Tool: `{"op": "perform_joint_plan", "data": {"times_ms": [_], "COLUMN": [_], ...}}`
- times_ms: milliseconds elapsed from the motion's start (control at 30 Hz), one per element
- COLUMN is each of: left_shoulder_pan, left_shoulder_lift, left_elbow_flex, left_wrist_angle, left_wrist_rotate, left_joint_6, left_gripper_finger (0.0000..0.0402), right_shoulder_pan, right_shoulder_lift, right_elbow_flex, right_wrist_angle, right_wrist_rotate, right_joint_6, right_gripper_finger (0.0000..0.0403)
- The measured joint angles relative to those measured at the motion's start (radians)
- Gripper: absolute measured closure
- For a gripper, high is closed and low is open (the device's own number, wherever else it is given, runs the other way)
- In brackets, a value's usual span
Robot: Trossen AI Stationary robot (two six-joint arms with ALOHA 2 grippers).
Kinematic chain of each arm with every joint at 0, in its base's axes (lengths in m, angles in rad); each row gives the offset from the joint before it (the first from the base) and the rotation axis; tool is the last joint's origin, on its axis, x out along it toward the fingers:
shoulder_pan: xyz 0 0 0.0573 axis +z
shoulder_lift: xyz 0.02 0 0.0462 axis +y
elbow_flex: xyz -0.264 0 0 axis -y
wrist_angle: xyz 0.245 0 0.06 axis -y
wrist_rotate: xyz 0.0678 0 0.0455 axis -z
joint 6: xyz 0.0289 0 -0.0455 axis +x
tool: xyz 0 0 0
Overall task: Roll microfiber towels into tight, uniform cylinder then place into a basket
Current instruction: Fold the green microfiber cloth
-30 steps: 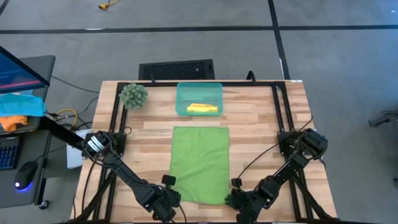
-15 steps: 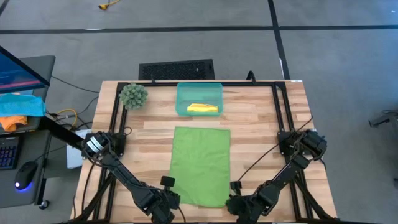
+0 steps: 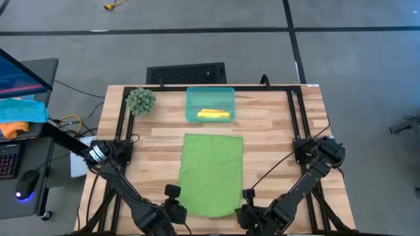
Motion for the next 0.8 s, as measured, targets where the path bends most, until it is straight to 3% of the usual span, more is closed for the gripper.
{"op": "perform_joint_plan", "data": {"times_ms": [533,667,800], "left_shoulder_pan": [-0.082,-0.082,-0.051], "left_shoulder_lift": [-0.001,-0.001,-0.013], "left_elbow_flex": [0.144,0.17,0.139], "left_wrist_angle": [-0.277,-0.495,-0.493], "left_wrist_rotate": [-0.126,-0.212,-0.295], "left_joint_6": [-0.185,-0.282,-0.295], "left_gripper_finger": [0.0391,0.0391,0.0391], "right_shoulder_pan": [0.033,0.031,0.015], "right_shoulder_lift": [-0.002,-0.002,-0.003], "right_elbow_flex": [0.188,0.211,0.212], "right_wrist_angle": [-0.131,-0.179,-0.293], "right_wrist_rotate": [0.091,0.112,0.141], "right_joint_6": [0.02,0.045,0.145], "right_gripper_finger": [0.0399,0.0399,0.0399]}}
